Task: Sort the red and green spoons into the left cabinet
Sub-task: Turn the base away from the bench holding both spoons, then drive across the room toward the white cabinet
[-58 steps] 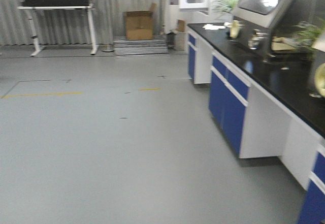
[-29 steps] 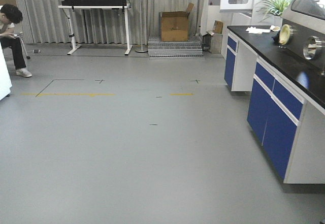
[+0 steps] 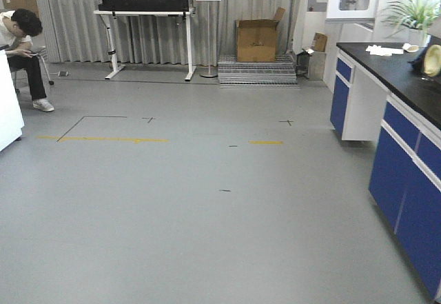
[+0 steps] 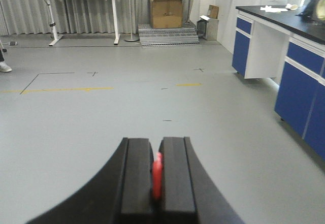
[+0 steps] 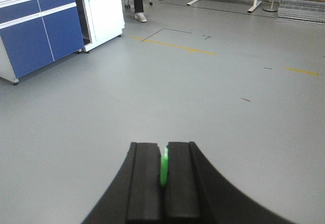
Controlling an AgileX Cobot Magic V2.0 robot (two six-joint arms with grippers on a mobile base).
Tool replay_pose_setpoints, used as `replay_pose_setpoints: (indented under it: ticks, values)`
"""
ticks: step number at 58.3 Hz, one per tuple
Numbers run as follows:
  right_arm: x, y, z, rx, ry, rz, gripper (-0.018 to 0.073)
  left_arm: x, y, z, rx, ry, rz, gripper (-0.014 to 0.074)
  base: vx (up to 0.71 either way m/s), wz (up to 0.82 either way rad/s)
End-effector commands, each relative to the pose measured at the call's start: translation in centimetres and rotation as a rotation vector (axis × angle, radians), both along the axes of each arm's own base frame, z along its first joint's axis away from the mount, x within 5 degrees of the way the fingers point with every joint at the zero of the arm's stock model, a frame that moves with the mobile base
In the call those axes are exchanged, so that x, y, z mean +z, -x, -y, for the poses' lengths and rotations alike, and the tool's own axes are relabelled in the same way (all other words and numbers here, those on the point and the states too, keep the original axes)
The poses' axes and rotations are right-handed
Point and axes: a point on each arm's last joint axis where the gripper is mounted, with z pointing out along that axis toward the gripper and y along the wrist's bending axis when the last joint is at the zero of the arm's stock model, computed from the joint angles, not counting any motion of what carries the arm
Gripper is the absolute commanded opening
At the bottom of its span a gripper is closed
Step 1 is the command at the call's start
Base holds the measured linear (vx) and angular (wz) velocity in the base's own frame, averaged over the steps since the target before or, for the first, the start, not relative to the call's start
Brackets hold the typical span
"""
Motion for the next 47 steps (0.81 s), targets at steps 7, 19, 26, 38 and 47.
replay_pose_setpoints:
  ticks: [7,19,26,38,47]
  values:
    - [1.45,-0.25,0.19,-0.032,-0.036,0.078,-0.0003,1.52,-0.06,-0.17,0.021,0.028,0.091,-0.0004,0.57,0.14]
    - [1.45,-0.25,0.19,-0.032,-0.036,0.078,-0.0003,1.52,-0.06,-0.17,0.021,0.028,0.091,-0.0004,0.58,0.14]
    - [1.45,-0.25,0.19,-0.032,-0.036,0.078,-0.0003,1.52,-0.06,-0.17,0.021,0.028,0.091,-0.0004,0.58,0.14]
    - [1.45,-0.25,0.19,-0.032,-0.036,0.078,-0.0003,1.52,-0.06,-0.17,0.021,0.028,0.091,-0.0004,0.58,0.10]
    - [1.45,-0.25,0.19,-0.032,-0.036,0.078,-0.0003,1.52,-0.06,-0.17,0.021,0.028,0.091,-0.0004,0.58,0.05]
